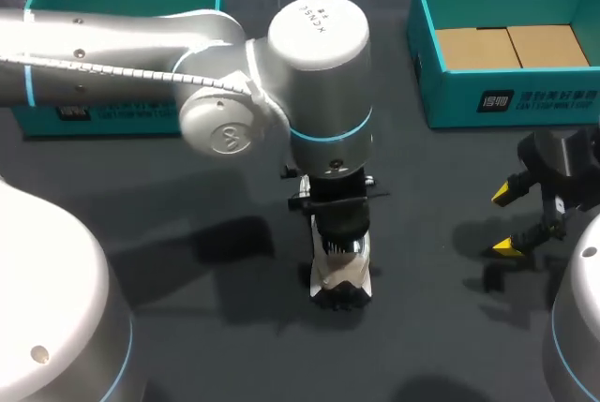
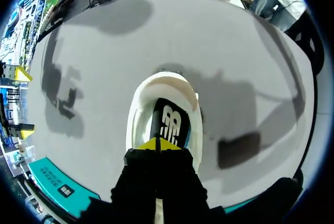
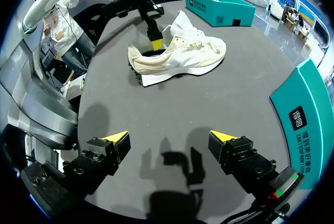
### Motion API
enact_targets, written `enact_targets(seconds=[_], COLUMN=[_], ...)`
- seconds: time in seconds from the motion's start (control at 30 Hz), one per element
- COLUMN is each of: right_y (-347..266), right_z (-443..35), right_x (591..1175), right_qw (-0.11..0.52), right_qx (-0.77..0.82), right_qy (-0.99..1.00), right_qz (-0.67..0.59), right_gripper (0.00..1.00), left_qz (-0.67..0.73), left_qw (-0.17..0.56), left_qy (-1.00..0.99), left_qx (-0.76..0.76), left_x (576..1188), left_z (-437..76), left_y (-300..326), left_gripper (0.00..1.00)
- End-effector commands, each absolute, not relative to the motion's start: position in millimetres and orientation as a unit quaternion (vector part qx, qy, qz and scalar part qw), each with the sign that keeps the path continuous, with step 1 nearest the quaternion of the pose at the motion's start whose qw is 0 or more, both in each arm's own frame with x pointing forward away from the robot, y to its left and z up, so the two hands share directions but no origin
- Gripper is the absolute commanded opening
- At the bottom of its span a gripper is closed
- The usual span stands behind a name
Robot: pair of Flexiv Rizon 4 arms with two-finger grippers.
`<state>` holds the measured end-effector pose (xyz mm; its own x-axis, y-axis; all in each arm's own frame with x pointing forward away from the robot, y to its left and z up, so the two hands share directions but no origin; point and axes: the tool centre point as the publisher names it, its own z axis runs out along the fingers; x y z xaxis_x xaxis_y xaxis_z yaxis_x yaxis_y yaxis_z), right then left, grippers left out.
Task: Take the shoe out of the shoebox, open the shoe tongue, remove and reinsert the insole, then place the shoe into the shoebox
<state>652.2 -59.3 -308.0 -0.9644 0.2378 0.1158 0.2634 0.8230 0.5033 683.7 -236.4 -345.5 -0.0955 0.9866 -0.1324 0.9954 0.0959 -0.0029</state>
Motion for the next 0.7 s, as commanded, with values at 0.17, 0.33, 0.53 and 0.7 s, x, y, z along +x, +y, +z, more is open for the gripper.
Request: enact_targets(seconds=[0.17,0.33,0.53,0.7], right_y=[-59,-59,-59,-59], right_z=[-307,-307,-307,-307], right_x=[650,650,650,650], right_qw=[0.023,0.023,0.023,0.023], right_qx=[-0.132,-0.132,-0.132,-0.132], right_qy=[-0.955,-0.955,-0.955,-0.955], right_qz=[-0.266,-0.266,-0.266,-0.266], right_gripper=[1.00,1.00,1.00,1.00], left_qz=[-0.033,-0.024,-0.014,-0.004], left_qw=[0.094,0.089,0.082,0.075], left_qy=[0.746,0.746,0.741,0.744], left_qx=[0.658,0.659,0.666,0.664], left_x=[693,697,695,701], left_z=[-343,-348,-349,-351], left_y=[-232,-234,-237,-240], left_gripper=[0.00,0.07,0.32,0.39])
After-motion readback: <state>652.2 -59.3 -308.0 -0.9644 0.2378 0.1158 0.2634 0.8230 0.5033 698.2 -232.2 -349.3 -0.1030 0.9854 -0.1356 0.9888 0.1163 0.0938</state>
